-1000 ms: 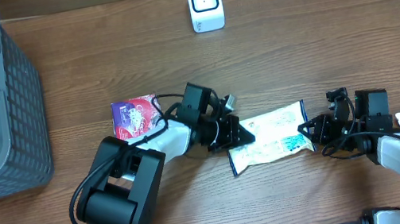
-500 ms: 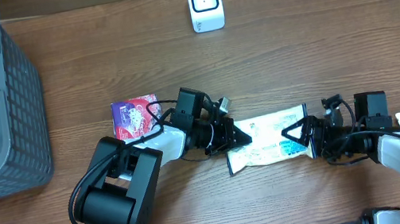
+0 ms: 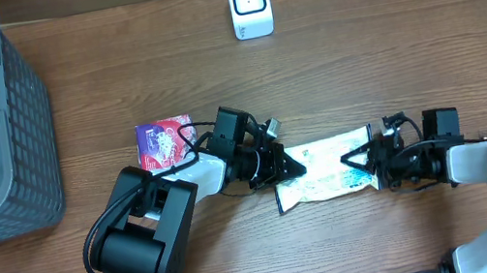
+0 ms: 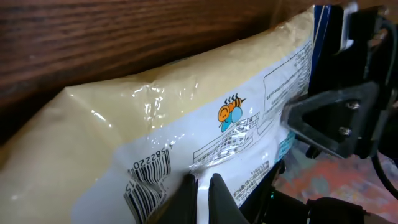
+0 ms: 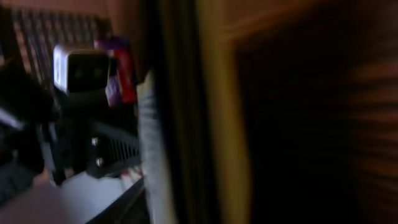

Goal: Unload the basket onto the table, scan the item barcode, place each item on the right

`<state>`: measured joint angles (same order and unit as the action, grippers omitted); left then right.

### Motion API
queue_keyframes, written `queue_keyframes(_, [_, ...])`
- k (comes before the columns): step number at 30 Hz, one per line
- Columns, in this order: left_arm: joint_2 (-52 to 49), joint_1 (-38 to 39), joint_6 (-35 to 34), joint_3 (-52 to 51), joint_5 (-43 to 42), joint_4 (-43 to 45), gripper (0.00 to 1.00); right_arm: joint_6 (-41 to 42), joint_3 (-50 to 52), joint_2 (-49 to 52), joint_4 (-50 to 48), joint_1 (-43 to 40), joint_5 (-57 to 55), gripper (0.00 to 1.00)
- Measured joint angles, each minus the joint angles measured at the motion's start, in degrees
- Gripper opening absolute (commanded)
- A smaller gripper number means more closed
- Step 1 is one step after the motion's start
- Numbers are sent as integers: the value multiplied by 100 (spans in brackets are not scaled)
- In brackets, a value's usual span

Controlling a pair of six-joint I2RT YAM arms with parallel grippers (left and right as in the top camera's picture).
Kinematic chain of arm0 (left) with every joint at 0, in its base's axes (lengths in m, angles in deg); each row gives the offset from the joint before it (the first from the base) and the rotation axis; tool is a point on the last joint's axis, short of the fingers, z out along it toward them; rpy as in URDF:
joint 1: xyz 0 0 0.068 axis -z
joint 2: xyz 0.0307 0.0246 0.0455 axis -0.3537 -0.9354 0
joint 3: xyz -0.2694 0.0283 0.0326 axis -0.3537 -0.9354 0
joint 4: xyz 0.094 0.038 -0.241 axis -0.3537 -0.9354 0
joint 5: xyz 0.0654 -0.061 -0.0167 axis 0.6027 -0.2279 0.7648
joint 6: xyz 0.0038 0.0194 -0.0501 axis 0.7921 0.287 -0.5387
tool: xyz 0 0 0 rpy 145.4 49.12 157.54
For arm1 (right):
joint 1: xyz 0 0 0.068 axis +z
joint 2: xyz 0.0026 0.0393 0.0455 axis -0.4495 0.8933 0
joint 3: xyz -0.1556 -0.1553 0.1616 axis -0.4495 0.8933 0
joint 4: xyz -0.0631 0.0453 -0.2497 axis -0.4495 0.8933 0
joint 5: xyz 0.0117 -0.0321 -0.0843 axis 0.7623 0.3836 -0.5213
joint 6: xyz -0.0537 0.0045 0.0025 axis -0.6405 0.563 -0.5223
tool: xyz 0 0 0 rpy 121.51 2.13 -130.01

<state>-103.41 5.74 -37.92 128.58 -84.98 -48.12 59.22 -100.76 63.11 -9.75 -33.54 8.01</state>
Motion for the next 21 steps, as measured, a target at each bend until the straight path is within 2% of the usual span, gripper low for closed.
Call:
queue_keyframes(4, [0, -11, 0, 0, -15, 0, 4, -48, 7, 103, -59, -4, 9, 34])
queue_keyframes(6, [0, -20, 0, -2, -20, 0, 4, -107, 17, 103, -153, 2, 9, 19])
queue_keyframes(7, [0, -22, 0, -2, -28, 4, 5, -142, 28, 107, -214, 11, -31, 5])
queue_keyframes(8, [0, -26, 0, -4, -59, 17, 4, -140, 39, 116, -289, 11, -17, 4])
queue_keyframes(17, [24, -35, -61, -2, -160, 55, 4, -125, 146, 236, -1690, 28, 686, 4])
queue_keyframes(21, [24, -107, -55, -2, -170, 96, 4, -59, 146, 236, -1818, -7, 855, 4])
